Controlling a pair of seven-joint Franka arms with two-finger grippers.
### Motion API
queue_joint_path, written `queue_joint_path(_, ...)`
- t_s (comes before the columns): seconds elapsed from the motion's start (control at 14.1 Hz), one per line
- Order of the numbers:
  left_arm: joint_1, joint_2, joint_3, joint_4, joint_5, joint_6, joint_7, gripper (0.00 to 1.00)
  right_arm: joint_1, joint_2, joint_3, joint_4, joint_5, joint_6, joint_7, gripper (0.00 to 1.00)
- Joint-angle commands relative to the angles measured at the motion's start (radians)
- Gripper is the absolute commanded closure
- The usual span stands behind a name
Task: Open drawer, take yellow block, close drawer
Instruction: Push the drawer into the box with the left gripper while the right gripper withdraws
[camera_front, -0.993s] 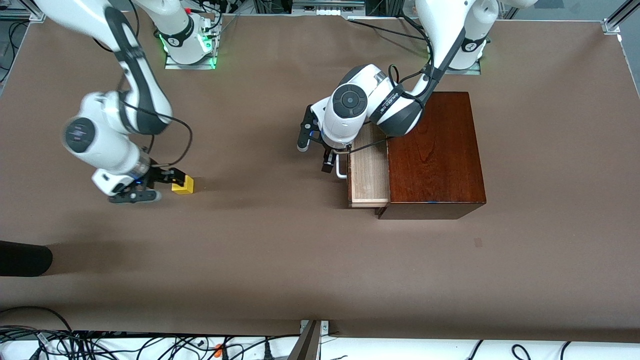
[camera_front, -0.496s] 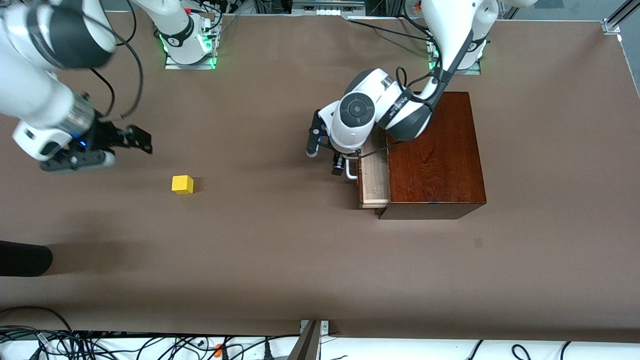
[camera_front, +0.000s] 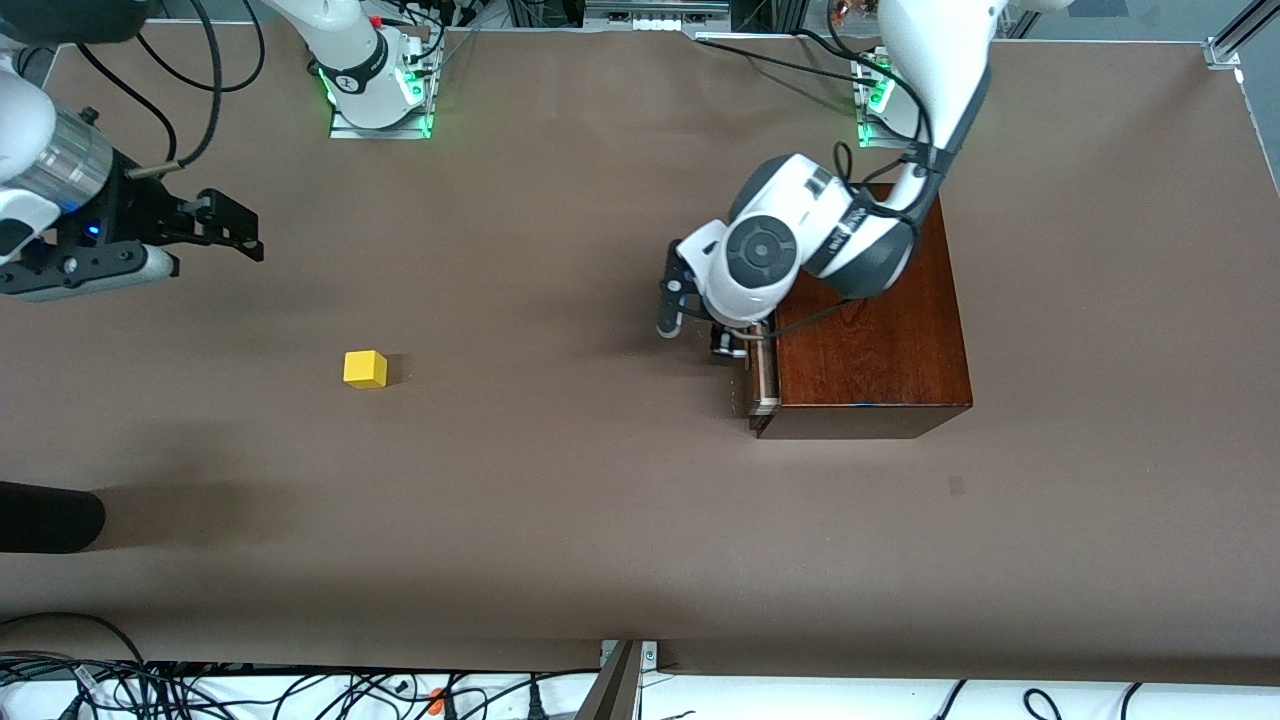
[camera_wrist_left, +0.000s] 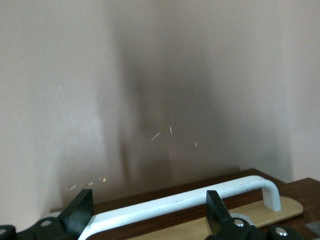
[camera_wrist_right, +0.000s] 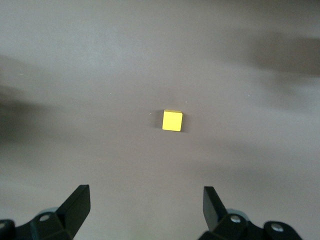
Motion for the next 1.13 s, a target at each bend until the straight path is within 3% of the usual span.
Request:
queue_joint_path(0.0,0.025,-0.024,0.001,-0.014,0.03,-0.02,0.037,0.0,-0.014,0.015,-0.008,0.051,-0.009,-0.044,-0.022,0.0)
queue_joint_path(0.43,0.047,-0.038,0.007,-0.012,0.03,-0.066,0.035,0.0,-0.014,0.011,-0.023,0.052,-0.007,-0.05,-0.016,0.0)
queue_joint_path(0.71,0.047,-0.038,0.011,-0.012,0.031,-0.069,0.034,0.0,-0.012,0.012,-0.011,0.052,-0.081,-0.076,-0.016,0.0)
queue_joint_path(1.06,0.048,-0.038,0.017,-0.012,0.031,-0.072,0.034,0.0,-0.015,0.012,-0.029,0.052,-0.085,-0.063,-0.017,0.0)
